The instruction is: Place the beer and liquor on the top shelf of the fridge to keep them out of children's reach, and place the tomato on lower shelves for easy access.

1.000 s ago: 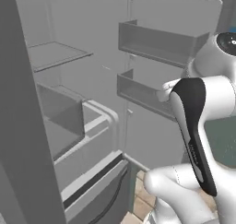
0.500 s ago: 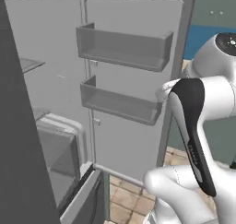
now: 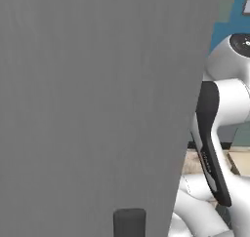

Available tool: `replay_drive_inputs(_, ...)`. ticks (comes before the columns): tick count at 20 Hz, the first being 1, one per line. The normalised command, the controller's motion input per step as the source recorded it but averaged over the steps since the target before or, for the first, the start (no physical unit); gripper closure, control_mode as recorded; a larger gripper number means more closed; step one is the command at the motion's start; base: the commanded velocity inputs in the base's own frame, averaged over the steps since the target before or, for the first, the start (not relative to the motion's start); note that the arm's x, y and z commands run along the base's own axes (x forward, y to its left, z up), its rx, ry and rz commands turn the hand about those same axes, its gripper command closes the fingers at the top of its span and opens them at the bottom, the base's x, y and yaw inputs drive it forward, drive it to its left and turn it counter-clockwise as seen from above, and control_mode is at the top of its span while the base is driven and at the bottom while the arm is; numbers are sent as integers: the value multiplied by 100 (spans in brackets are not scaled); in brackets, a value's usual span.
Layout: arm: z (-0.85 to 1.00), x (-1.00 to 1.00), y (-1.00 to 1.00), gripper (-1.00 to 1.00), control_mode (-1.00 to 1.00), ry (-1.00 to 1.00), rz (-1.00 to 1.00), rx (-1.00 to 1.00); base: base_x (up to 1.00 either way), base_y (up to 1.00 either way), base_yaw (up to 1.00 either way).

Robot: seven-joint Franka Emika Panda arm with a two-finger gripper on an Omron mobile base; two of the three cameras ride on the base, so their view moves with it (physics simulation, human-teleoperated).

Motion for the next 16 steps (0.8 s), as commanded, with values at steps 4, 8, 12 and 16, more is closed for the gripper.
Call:
replay_drive_inputs(4, 0, 0, 0, -100, 100, 0, 0, 0, -27, -11, -65)
replay_drive_inputs(8, 0, 0, 0, -100, 100, 0, 0, 0, 21, -20, -49)
replay_drive_inputs(12, 0, 0, 0, -100, 100, 0, 0, 0, 83, -2, -28)
replay_drive_inputs(16, 0, 0, 0, -100, 100, 0, 0, 0, 100, 0, -3)
